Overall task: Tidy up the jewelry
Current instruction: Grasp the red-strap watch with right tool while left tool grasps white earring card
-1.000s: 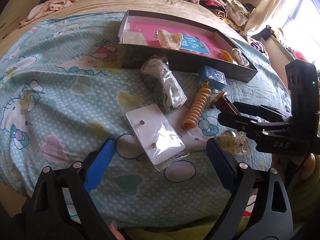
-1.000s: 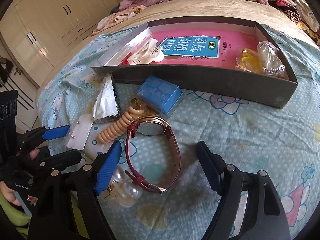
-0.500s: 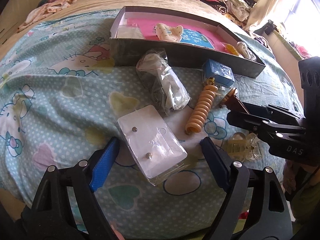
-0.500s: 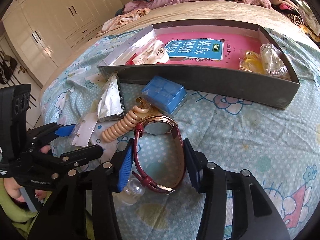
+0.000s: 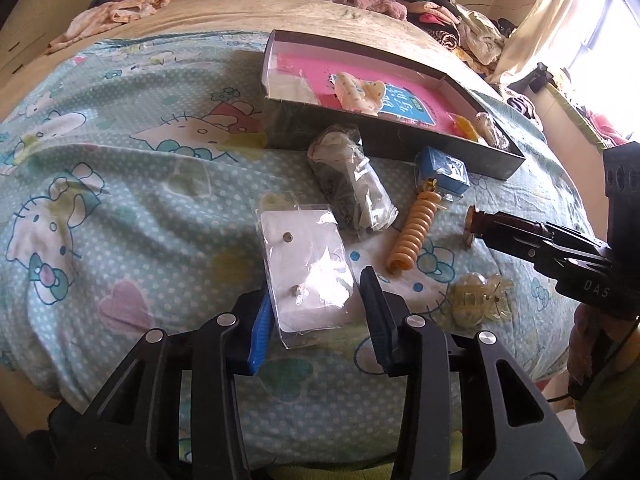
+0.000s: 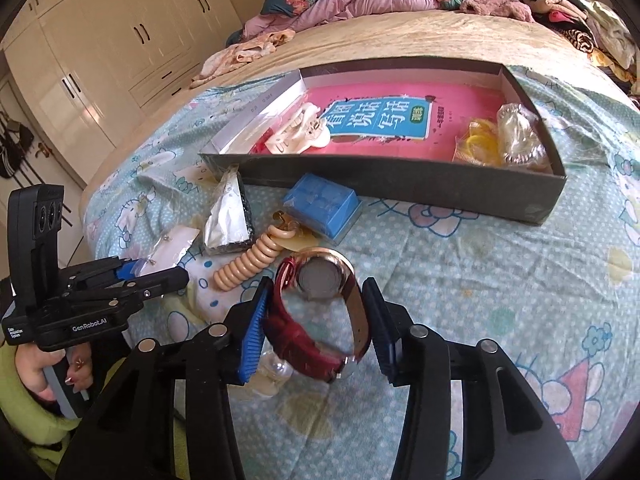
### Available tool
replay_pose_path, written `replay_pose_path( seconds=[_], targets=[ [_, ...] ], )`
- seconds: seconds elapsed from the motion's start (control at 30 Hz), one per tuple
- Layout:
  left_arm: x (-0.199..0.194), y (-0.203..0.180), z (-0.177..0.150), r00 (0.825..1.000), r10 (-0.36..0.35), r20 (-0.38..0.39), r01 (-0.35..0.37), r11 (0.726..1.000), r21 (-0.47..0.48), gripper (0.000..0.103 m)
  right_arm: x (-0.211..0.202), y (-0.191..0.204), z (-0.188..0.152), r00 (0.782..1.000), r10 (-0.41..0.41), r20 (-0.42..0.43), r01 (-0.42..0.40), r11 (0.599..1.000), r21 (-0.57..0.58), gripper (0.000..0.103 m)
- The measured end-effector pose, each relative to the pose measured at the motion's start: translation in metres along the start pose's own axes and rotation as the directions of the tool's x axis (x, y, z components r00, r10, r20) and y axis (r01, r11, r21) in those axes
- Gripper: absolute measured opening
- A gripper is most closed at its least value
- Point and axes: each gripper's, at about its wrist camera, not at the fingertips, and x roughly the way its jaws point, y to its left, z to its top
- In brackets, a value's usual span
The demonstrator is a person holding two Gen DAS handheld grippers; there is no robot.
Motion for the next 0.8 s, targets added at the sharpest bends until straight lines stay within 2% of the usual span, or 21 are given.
replay_pose_path(
  seconds=[0.2, 0.53, 0.6, 0.67, 0.8],
  targets=[
    [-0.019, 0.003, 0.008, 0.999, -0.009, 0.051, 0.010, 1.000, -0.011, 0.032, -0.009, 0.006, 0.008, 1.000, -0.002, 0.027, 0.002, 1.000, -0.018, 0.041],
    [-0.033, 0.000, 0.019, 0.996, -0.023, 0.092, 0.024, 1.000, -0.016, 0.030, -0.026, 0.012, 0.019, 0.997, 0.005, 0.083, -0.002, 0.999, -0.032, 0.040],
    [-0.035, -0.001, 0.023, 0.995, -0.025, 0.099, 0.027, 1.000, -0.015, 0.028, -0.029, 0.013, 0.022, 0.995, 0.004, 0.097, 0.000, 0.999, -0.040, 0.040],
    [-0.035, -0.003, 0.026, 0.994, -0.028, 0.104, 0.029, 1.000, -0.011, 0.021, -0.032, 0.014, 0.026, 0.994, 0.004, 0.112, 0.001, 0.999, -0.045, 0.040],
    [-0.033, -0.006, 0.030, 0.994, -0.029, 0.104, 0.029, 1.000, -0.001, 0.013, -0.035, 0.012, 0.033, 0.991, 0.003, 0.132, 0.004, 0.999, -0.049, 0.040]
  ],
)
